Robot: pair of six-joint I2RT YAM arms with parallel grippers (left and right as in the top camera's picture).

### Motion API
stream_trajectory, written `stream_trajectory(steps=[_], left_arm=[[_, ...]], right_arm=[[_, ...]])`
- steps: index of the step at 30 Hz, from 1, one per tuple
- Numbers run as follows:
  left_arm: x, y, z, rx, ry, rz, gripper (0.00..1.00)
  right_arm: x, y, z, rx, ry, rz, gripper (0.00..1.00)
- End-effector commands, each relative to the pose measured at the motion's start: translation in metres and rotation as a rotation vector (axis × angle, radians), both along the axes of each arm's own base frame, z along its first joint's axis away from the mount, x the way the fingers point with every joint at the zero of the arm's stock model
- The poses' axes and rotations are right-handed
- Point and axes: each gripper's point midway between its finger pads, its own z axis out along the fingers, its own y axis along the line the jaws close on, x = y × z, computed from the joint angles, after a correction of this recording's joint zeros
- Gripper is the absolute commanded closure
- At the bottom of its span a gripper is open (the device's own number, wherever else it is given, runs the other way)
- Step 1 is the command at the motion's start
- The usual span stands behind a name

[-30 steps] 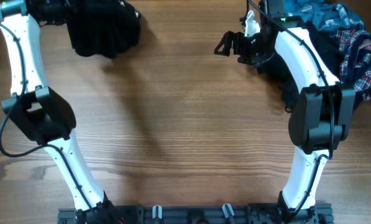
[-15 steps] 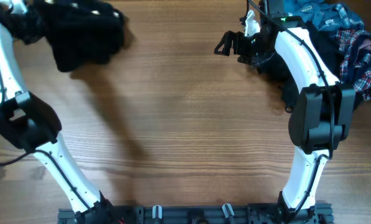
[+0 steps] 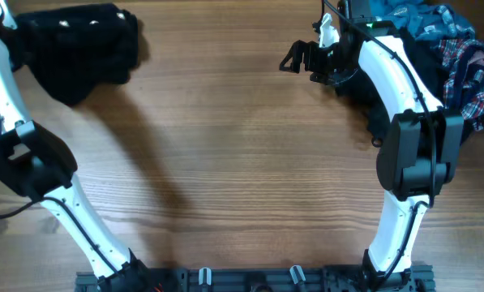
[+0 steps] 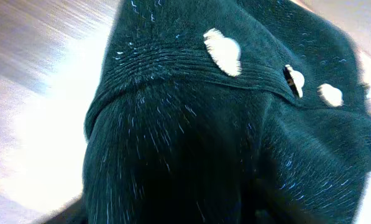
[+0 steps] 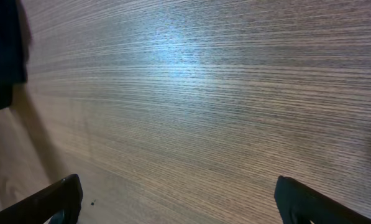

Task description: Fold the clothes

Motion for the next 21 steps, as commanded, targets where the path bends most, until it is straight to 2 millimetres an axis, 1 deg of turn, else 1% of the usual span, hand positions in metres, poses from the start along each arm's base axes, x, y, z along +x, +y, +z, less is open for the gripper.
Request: stream_trajectory(steps=[1,3,4,5,6,7,8,11,12,14,16,17,18,19,20,21], left_arm=[[-0.017,0.031,0.039,0.118,-0.027,0.073,0.15],[-0.021,0.037,0.039,0.117,-0.026,0.086,0.07],[-0.023,0.040,0.039,0.117,-0.024,0.092,0.04],[-0.025,0.044,0.039,0.116,-0.024,0.099,0.04],[-0.027,0.047,0.039,0.116,-0.025,0.106,0.06],[-0.027,0.050,0.039,0.098,-0.039,0.111,0.11],[-0.026,0.049,0.040,0.085,-0.048,0.102,0.13],[-0.009,0.030,0.046,0.002,-0.131,0.032,0.21],[0.000,0.022,0.051,-0.028,-0.174,-0.003,0.25],[0.018,0.006,0.062,-0.061,-0.255,-0.066,0.40],[0.039,-0.009,0.074,-0.049,-0.328,-0.121,0.56],[0.048,-0.017,0.080,-0.029,-0.354,-0.148,0.61],[0.056,-0.025,0.084,-0.005,-0.374,-0.182,0.70],[0.063,-0.032,0.087,0.018,-0.384,-0.194,0.74],[0.075,-0.045,0.086,0.066,-0.383,-0.200,0.89],[0.083,-0.061,0.075,0.092,-0.358,-0.225,0.93]], right_arm=[[-0.002,0.005,0.001,0.010,-0.009,0.030,0.00],[-0.002,0.005,0.001,0.010,-0.009,0.030,0.00],[-0.002,0.005,0.001,0.010,-0.009,0.030,0.00],[-0.002,0.005,0.001,0.010,-0.009,0.030,0.00],[-0.002,0.005,0.001,0.010,-0.010,0.030,0.00],[-0.002,0.005,0.001,0.010,-0.010,0.030,0.00],[-0.002,0.005,0.001,0.010,-0.010,0.030,0.00],[-0.002,0.005,0.001,0.011,-0.010,0.029,0.00],[-0.002,0.005,0.001,0.012,-0.011,0.027,0.00],[-0.001,0.005,0.001,0.012,-0.011,0.027,0.00],[-0.002,0.005,0.001,0.012,-0.009,0.026,0.00],[-0.002,0.005,0.001,0.014,-0.004,0.020,0.00],[-0.003,0.005,0.001,0.015,0.003,0.012,0.00],[-0.003,0.005,0.001,0.017,0.009,0.006,0.00],[-0.003,0.005,0.001,0.017,0.012,0.006,0.00],[-0.004,0.005,0.001,0.017,0.014,0.006,0.00]])
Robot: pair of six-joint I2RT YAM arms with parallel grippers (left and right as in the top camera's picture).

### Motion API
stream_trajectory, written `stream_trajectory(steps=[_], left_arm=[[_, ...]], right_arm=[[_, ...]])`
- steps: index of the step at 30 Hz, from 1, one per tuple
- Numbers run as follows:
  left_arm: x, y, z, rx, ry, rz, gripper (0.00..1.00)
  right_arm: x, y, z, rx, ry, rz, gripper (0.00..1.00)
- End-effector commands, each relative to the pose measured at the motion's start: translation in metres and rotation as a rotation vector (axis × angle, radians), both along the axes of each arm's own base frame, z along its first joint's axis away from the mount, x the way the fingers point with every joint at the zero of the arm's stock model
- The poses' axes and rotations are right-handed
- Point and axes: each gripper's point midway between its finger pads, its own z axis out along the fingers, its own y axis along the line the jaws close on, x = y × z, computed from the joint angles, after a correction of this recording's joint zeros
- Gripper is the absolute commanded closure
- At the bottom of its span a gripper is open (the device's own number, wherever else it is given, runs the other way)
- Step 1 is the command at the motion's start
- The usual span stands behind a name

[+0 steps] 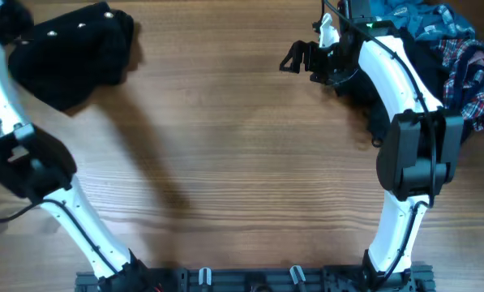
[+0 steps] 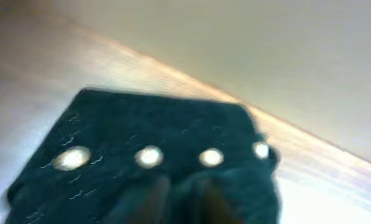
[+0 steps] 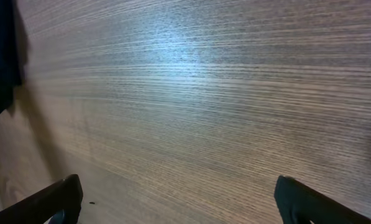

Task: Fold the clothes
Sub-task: 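Withdraw the left gripper and move the right gripper toward the clothes pile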

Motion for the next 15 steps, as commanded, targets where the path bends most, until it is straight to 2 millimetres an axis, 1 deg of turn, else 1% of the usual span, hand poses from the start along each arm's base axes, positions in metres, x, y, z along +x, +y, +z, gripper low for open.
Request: stream_trajectory(steps=[1,3,7,10,15], left_arm=[[0.021,-0.050,0.010,0.090,-0.012,-0.087,0.94],[0.026,-0.059,-0.010,0.112,0.032,-0.093,0.96],[0.028,-0.061,-0.038,0.130,0.096,-0.078,0.96],[0.024,-0.059,-0.043,0.129,0.116,-0.071,0.96],[0.017,-0.029,-0.043,0.230,0.156,0.039,0.96]], right_arm=[[-0.003,0.005,0.001,0.017,0.011,0.007,0.01],[-0.005,0.005,0.000,0.016,0.016,0.008,0.00],[-0.008,0.004,-0.001,0.011,0.028,0.017,0.00],[-0.009,0.004,-0.001,0.007,0.020,0.032,0.00],[-0.008,0.005,-0.001,0.008,0.017,0.031,0.00]])
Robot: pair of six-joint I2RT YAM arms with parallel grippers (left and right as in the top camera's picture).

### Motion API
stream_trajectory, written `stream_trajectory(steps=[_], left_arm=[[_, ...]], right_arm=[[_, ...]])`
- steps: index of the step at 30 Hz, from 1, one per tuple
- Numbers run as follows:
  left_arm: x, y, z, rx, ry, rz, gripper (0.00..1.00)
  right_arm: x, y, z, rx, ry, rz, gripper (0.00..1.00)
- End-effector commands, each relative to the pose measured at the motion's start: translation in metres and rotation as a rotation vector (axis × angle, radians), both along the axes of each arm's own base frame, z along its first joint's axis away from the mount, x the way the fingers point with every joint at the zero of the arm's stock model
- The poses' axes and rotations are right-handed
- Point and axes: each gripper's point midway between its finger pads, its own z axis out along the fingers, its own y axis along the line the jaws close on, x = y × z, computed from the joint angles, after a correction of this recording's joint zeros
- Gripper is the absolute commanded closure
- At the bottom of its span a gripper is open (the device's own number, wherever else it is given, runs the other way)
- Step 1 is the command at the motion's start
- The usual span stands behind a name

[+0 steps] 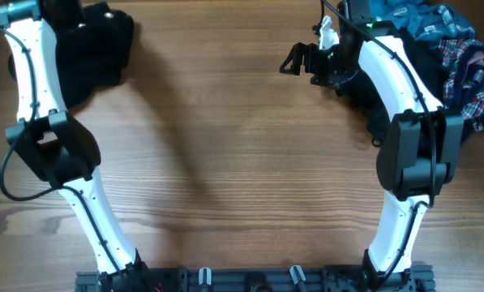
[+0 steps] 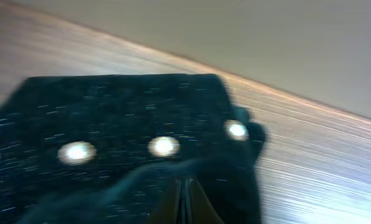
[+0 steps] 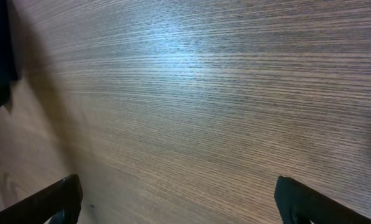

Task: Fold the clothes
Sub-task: 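Withdraw the left gripper and move the right gripper toward the clothes pile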

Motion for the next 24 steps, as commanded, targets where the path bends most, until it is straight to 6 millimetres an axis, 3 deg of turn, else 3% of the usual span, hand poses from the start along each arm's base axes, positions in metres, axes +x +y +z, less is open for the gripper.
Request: stream_trajectory(steps=[1,5,9,12,19,24], left_arm=[[-0.008,0.037,-0.005,0.119,0.038,0.101,0.96],[-0.006,0.044,-0.011,0.128,0.036,0.104,0.96],[-0.009,0.044,-0.035,0.114,0.088,0.101,0.96],[-0.025,0.042,-0.054,0.103,0.181,0.109,0.96],[-0.063,0.030,-0.075,0.021,0.350,0.150,0.96],[-0.092,0.019,-0.079,-0.035,0.458,0.189,0.96]], right_arm=[[-0.002,0.005,0.001,0.012,-0.007,0.027,0.00],[-0.002,0.005,0.001,0.012,-0.008,0.027,0.00],[-0.002,0.005,0.001,0.012,-0.006,0.027,0.00],[-0.002,0.005,0.001,0.012,-0.007,0.027,0.00],[0.001,0.006,0.002,0.014,-0.023,0.027,0.00],[0.001,0.006,0.002,0.013,-0.024,0.027,0.00]])
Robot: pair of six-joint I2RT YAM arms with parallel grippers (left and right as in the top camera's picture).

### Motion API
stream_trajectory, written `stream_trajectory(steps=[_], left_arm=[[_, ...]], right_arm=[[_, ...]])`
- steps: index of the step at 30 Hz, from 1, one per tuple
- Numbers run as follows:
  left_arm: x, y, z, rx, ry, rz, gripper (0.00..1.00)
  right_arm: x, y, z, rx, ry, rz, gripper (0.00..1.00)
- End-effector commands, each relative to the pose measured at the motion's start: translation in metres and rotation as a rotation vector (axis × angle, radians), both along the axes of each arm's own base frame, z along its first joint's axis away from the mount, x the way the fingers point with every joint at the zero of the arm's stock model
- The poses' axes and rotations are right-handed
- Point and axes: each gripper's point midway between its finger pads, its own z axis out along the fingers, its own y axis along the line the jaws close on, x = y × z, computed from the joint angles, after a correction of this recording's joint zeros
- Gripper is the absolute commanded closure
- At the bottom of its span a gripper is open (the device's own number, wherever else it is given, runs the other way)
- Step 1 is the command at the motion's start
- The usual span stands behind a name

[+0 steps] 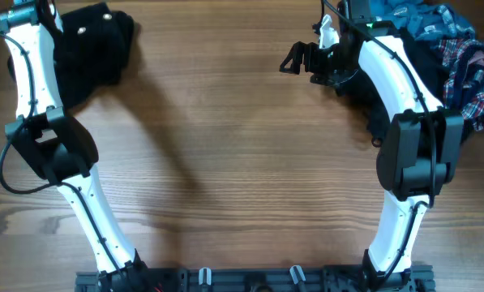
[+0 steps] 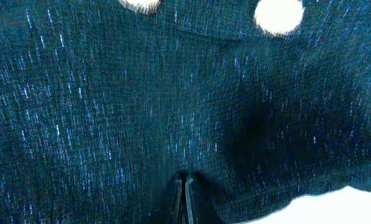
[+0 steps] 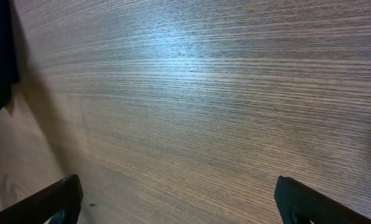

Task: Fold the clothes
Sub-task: 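Withdraw the left gripper and move the right gripper toward the clothes pile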

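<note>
A black knit garment with white buttons (image 1: 92, 45) lies bunched at the far left corner of the table. My left gripper (image 1: 32, 11) sits on the garment's left part. In the left wrist view the dark cloth (image 2: 110, 106) fills the frame, with white buttons (image 2: 278, 14) at the top. There the left gripper (image 2: 185, 191) is shut, its fingers pressed together with cloth bunched around them. My right gripper (image 1: 295, 58) hovers over bare wood at the far middle. It stands open (image 3: 179, 202) with nothing between its fingers.
A heap of other clothes, blue and red plaid (image 1: 460, 57), lies at the far right corner behind the right arm. The wooden table (image 1: 242, 162) stretches between the two arms. A dark edge of the black garment shows at the left of the right wrist view.
The left wrist camera has come close to the black cloth, which now fills its view. The left arm's tip has shifted slightly left. The right arm has not moved.
The black garment lay at the far left with the left arm at the table's edge. It then sat a little further left and back. After that the left arm lay over its left part, fingers shut, and now sits close against the cloth.
</note>
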Motion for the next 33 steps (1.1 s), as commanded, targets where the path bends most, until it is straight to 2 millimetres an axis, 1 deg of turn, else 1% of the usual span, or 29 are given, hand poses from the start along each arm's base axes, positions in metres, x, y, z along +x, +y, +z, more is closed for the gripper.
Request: stream_trajectory(steps=[1,5,7,9,11,12,14,17,18,19,22,24,26,27,28,32,33], left_arm=[[-0.017,-0.003,0.002,-0.027,0.050,0.071,0.96],[-0.040,-0.010,0.023,-0.045,0.098,0.092,0.96],[-0.047,-0.006,0.028,-0.024,0.114,0.102,0.96],[-0.047,0.001,0.028,-0.015,0.108,0.114,0.96],[-0.045,0.001,0.026,-0.042,0.095,0.125,0.96],[-0.041,-0.004,0.026,-0.075,0.078,0.116,0.96],[-0.036,-0.013,0.036,-0.089,0.043,0.096,0.96],[-0.024,-0.031,0.059,-0.081,-0.023,0.030,0.96],[-0.020,-0.039,0.073,-0.073,-0.060,0.011,0.95],[-0.018,-0.044,0.083,-0.067,-0.084,0.001,0.96],[-0.012,-0.059,0.127,-0.051,-0.195,-0.035,0.94],[-0.008,-0.061,0.150,-0.032,-0.267,-0.043,0.82],[0.000,-0.058,0.162,-0.017,-0.324,-0.045,0.63],[0.002,-0.056,0.164,-0.011,-0.338,-0.042,0.57],[0.005,-0.051,0.165,-0.003,-0.351,-0.035,0.54],[0.024,-0.025,0.149,0.029,-0.379,0.003,0.45],[0.029,-0.020,0.145,0.033,-0.388,0.009,0.45]], right_arm=[[-0.001,0.005,0.002,0.012,-0.013,0.027,0.00],[0.001,0.006,0.002,0.014,-0.023,0.026,0.00],[0.002,0.006,0.002,0.015,-0.024,0.024,0.00],[0.002,0.006,0.002,0.015,-0.024,0.025,0.00],[0.002,0.006,0.002,0.015,-0.024,0.025,0.00],[0.002,0.006,0.003,0.015,-0.025,0.026,0.00],[0.000,0.017,0.009,0.072,-0.056,0.093,0.00],[-0.005,0.038,0.018,0.130,-0.113,0.202,0.00],[-0.006,0.043,0.018,0.127,-0.123,0.221,0.00],[-0.006,0.047,0.019,0.127,-0.132,0.235,0.00],[-0.005,0.060,0.021,0.132,-0.161,0.257,0.00],[-0.002,0.063,0.023,0.138,-0.173,0.252,0.00],[0.000,0.066,0.025,0.149,-0.185,0.256,0.00],[0.000,0.066,0.026,0.155,-0.187,0.257,0.00],[0.000,0.067,0.026,0.157,-0.187,0.258,0.00],[-0.004,0.066,0.025,0.156,-0.166,0.257,0.00],[-0.005,0.066,0.024,0.155,-0.160,0.257,0.00]])
